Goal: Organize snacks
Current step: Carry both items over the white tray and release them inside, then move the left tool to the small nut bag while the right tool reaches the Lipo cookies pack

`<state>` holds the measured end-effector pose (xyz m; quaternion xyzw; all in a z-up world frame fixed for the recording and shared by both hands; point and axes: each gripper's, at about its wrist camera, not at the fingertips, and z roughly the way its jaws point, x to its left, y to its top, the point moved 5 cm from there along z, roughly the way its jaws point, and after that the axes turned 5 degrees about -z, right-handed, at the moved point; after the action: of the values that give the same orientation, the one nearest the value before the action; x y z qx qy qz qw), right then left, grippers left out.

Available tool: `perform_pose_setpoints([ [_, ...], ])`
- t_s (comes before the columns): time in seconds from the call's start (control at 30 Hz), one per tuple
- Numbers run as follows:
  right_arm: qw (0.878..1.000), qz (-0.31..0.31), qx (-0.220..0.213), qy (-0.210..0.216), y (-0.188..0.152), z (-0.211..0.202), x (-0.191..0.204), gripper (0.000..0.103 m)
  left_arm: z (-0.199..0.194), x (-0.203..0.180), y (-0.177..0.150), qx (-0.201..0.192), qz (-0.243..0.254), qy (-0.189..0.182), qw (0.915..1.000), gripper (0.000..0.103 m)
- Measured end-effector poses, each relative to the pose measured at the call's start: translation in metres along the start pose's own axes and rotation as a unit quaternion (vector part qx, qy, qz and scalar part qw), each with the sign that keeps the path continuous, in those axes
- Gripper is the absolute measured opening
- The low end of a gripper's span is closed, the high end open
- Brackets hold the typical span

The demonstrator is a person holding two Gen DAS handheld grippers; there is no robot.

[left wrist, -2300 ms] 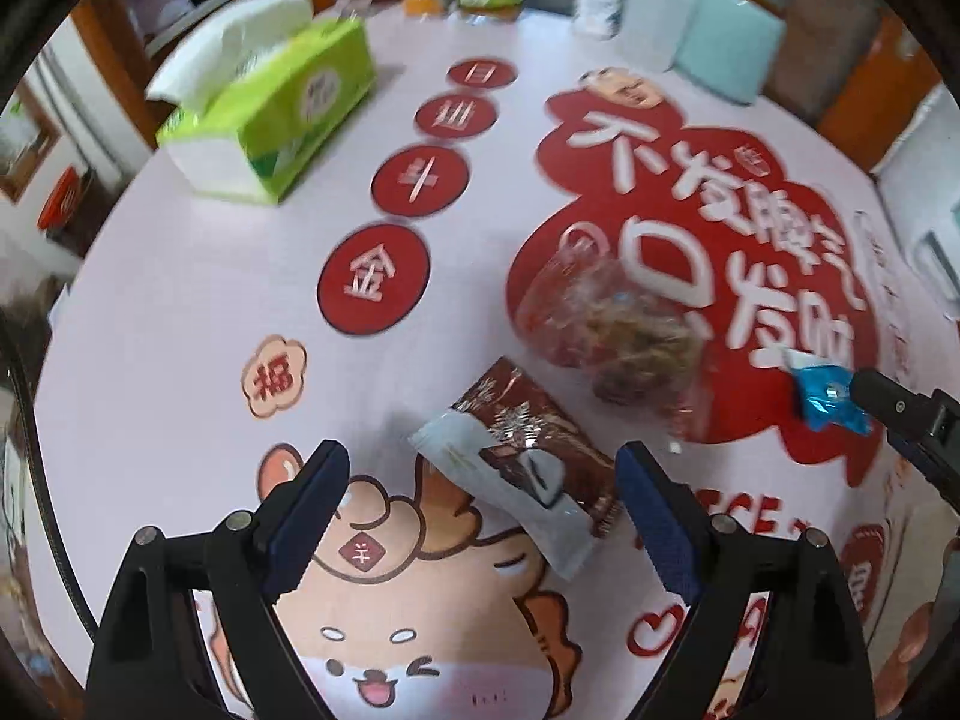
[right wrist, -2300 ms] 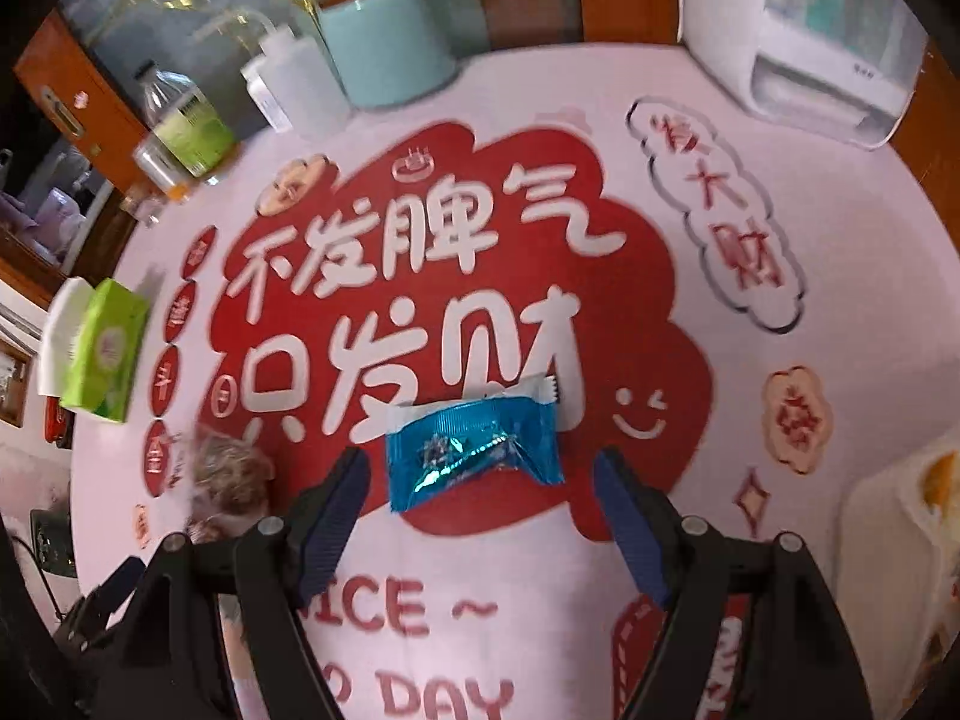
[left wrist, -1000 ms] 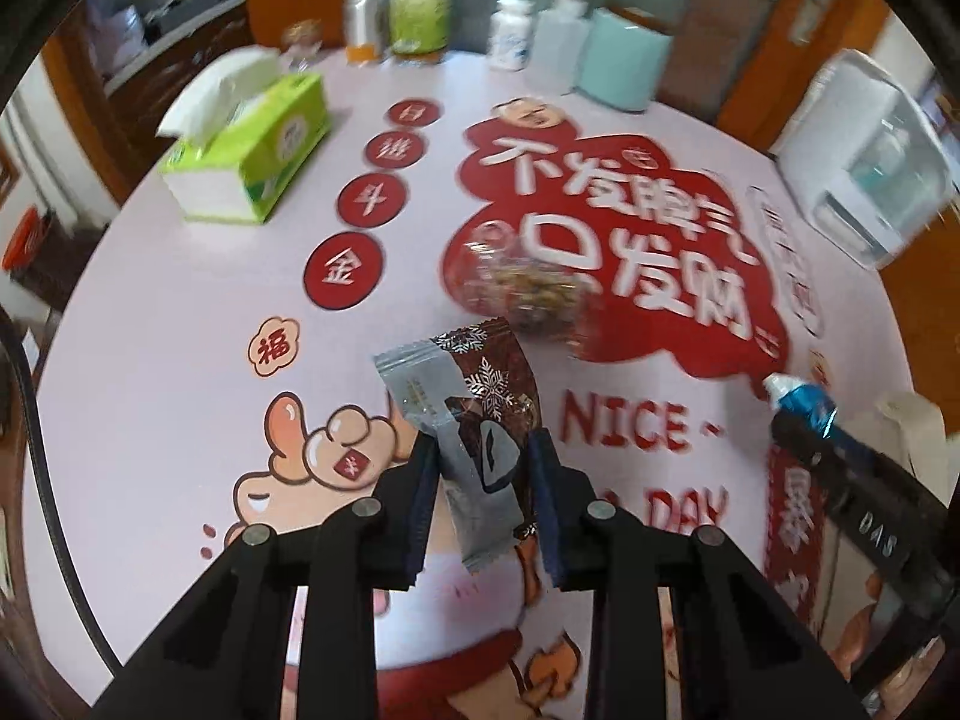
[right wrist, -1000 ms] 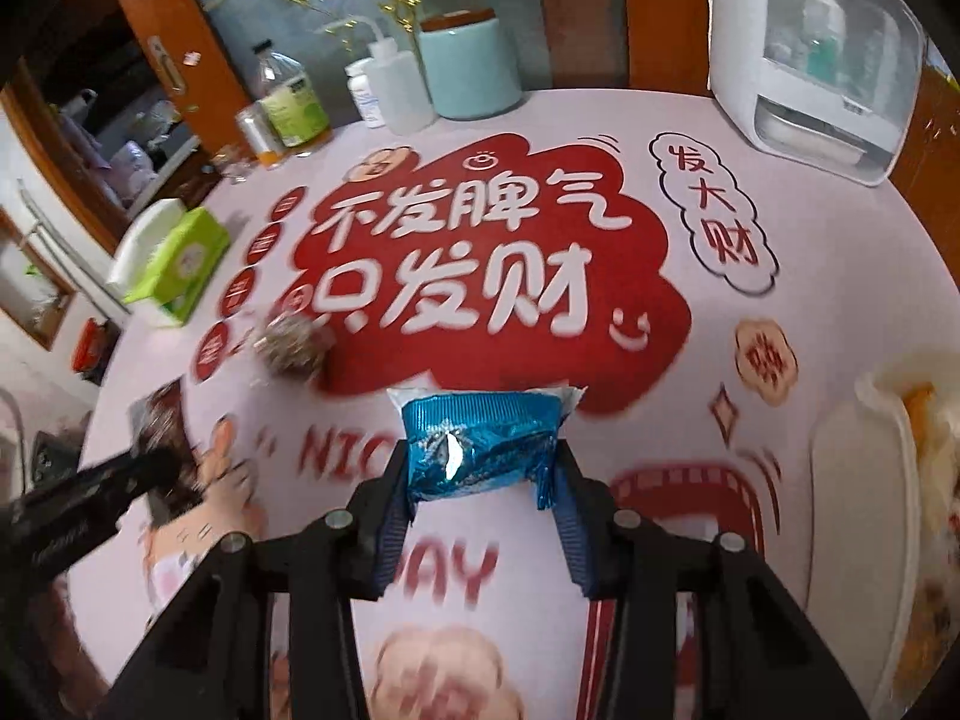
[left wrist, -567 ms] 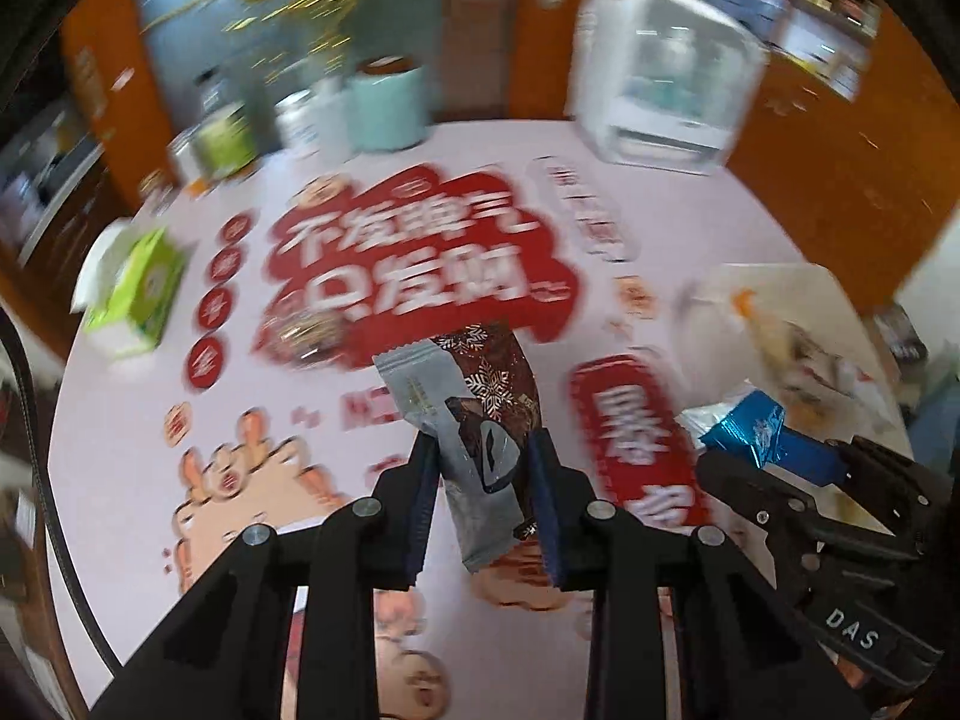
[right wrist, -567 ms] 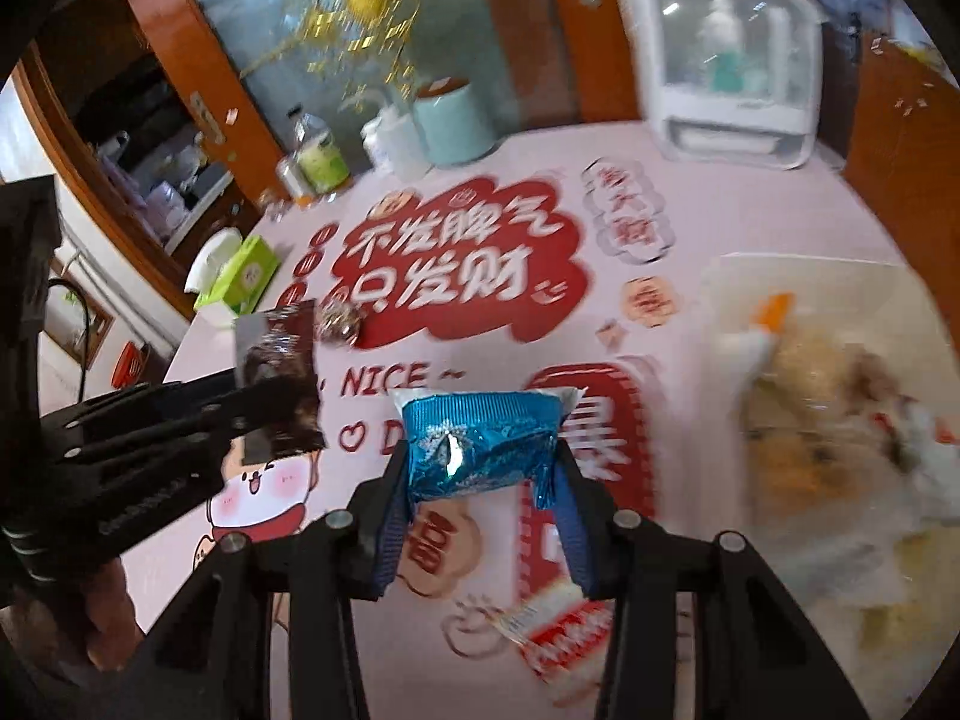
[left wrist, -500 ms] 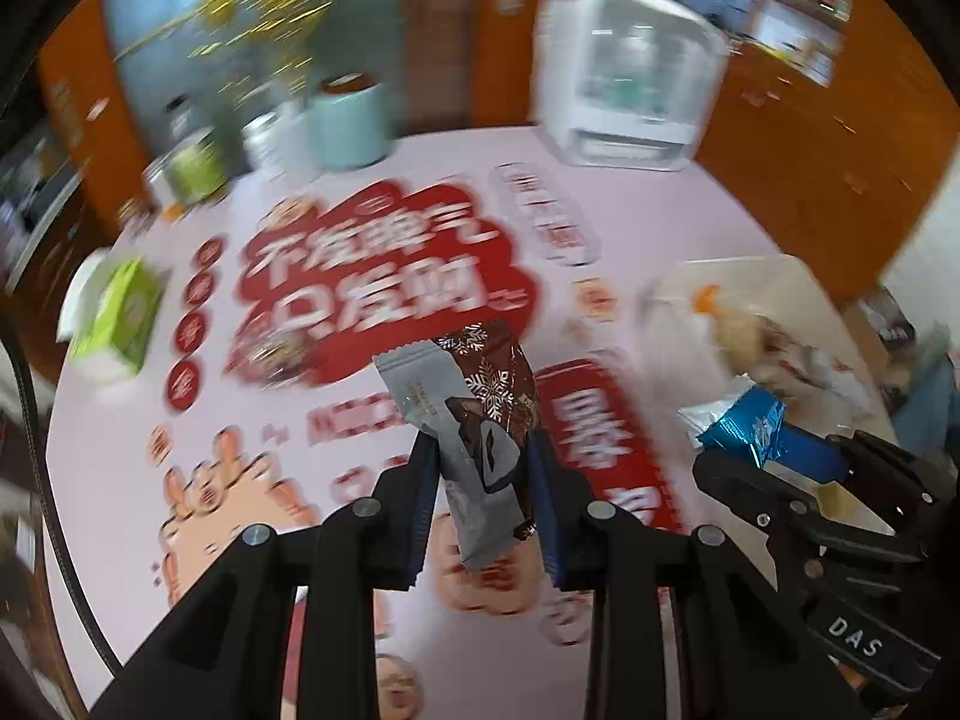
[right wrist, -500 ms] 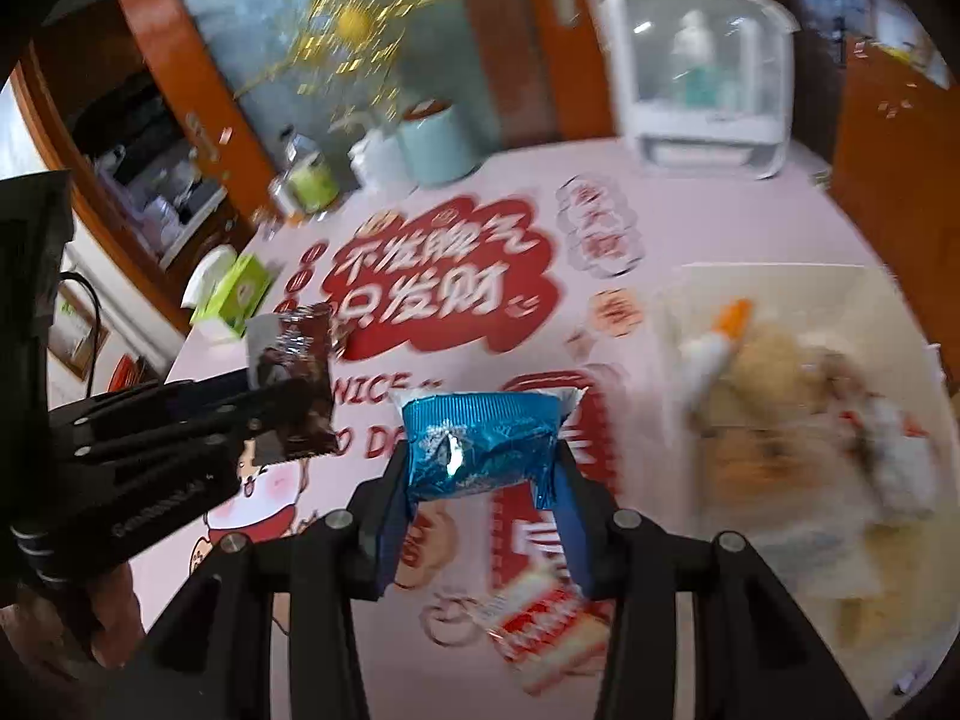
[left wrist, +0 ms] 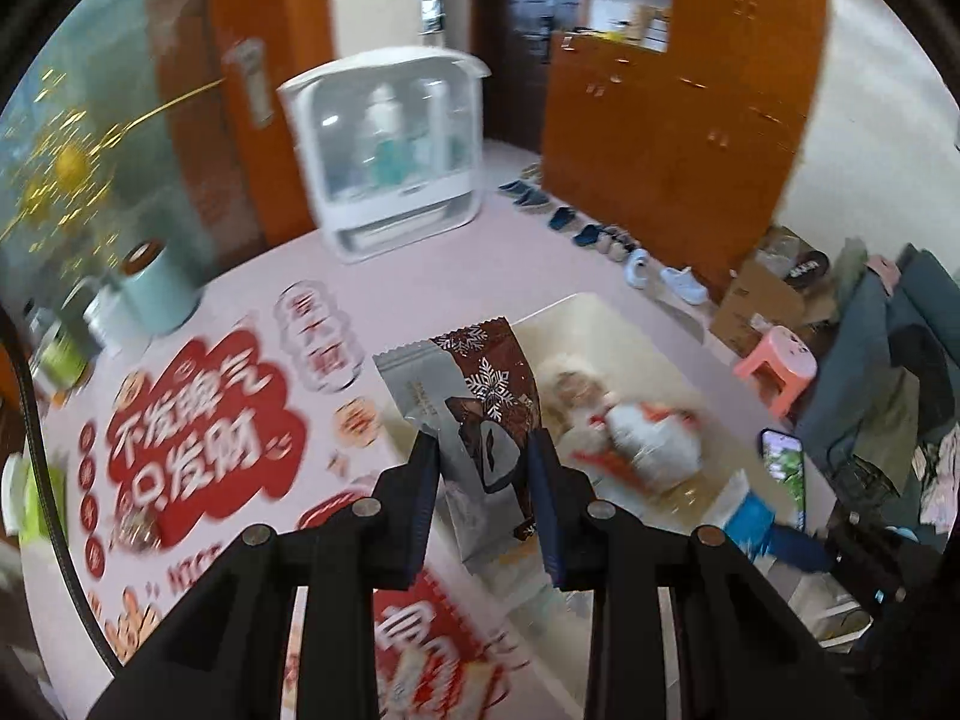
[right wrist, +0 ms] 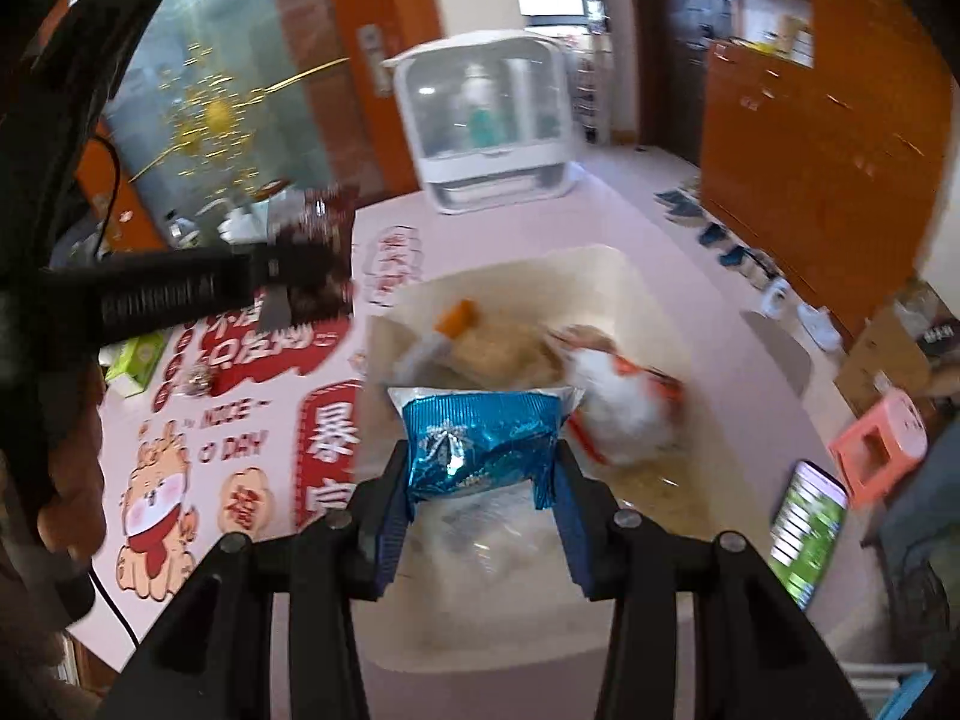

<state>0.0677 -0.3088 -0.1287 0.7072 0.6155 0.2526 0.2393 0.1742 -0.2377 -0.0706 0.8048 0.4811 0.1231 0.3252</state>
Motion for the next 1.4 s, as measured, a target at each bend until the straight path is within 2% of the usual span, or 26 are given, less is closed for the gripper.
perform_pose_setpoints([
  [0.2, 0.999, 0.034, 0.018, -0.01, -0.011, 0.006, -0.035, 0.045, 0.029, -0.047, 0.015, 0.017, 0.042, -0.014, 0.9989, 0.028],
  [0.4, 0.998, 0.039, 0.048, -0.011, -0.019, 0.019, -0.04, 0.049, 0.054, -0.064, 0.014, 0.043, 0.05, -0.011, 0.9978, 0.031],
  [0.47, 0.997, 0.047, 0.064, -0.009, -0.023, 0.024, -0.041, 0.052, 0.059, -0.066, 0.011, 0.052, 0.055, -0.008, 0.9971, 0.053],
  [0.5, 0.996, 0.052, 0.072, -0.008, -0.025, 0.027, -0.043, 0.057, 0.061, -0.066, 0.009, 0.054, 0.057, -0.006, 0.9969, 0.079],
  [0.53, 0.995, 0.057, 0.075, -0.008, -0.027, 0.029, -0.044, 0.06, 0.059, -0.065, 0.008, 0.047, 0.058, 0.0, 0.9972, 0.089],
  [0.6, 0.995, 0.064, 0.078, -0.005, -0.028, 0.031, -0.046, 0.062, 0.053, -0.064, 0.007, 0.032, 0.063, 0.002, 0.9975, 0.089],
  [0.73, 0.994, 0.063, 0.087, 0.001, -0.029, 0.035, -0.043, 0.062, 0.047, -0.059, 0.002, 0.031, 0.065, 0.008, 0.9973, 0.089],
  [0.9, 0.995, 0.05, 0.083, 0.01, -0.021, 0.035, -0.028, 0.062, 0.037, -0.037, -0.008, 0.036, 0.045, 0.014, 0.9982, 0.089],
  [1.2, 0.996, 0.036, 0.077, 0.027, -0.008, 0.034, 0.004, 0.062, -0.006, 0.033, -0.018, 0.026, 0.014, 0.064, 0.9975, 0.089],
  [1.4, 0.997, 0.03, 0.061, 0.027, 0.003, 0.025, 0.028, 0.062, -0.051, 0.086, -0.019, 0.004, 0.024, 0.111, 0.9935, 0.089],
])
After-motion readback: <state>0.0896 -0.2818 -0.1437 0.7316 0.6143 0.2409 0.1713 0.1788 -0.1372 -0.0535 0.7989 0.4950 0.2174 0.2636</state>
